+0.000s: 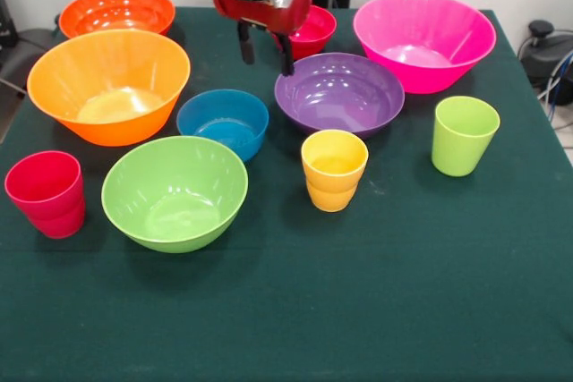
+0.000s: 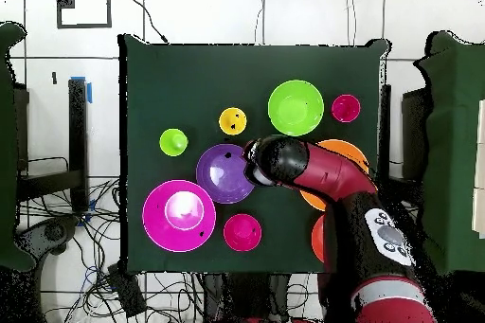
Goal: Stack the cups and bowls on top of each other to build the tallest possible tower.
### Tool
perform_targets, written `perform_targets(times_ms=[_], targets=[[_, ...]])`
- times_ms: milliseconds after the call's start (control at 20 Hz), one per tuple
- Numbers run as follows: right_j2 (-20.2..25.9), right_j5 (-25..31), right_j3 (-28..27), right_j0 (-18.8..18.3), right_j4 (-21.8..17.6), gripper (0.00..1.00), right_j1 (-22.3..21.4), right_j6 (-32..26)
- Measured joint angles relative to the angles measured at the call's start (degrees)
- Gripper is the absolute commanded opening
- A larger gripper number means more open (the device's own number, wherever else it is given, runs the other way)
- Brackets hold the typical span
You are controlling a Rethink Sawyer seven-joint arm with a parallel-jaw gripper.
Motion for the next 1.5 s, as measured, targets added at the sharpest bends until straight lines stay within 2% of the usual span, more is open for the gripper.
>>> perform_targets(times_ms=[350,800,1150,1500], targets=[[2.4,-0.4,-0.5,0.0,-1.7,1.00,1.2,0.0],[5.0,-0.4,-5.4,-0.6,-5.5,1.00,5.7,0.0],[7.6,-0.4,-9.0,-3.2,-8.2,1.00,8.4,0.0],[9.2,0.4,-10.5,-5.4,-9.7,1.00,8.6,0.0]])
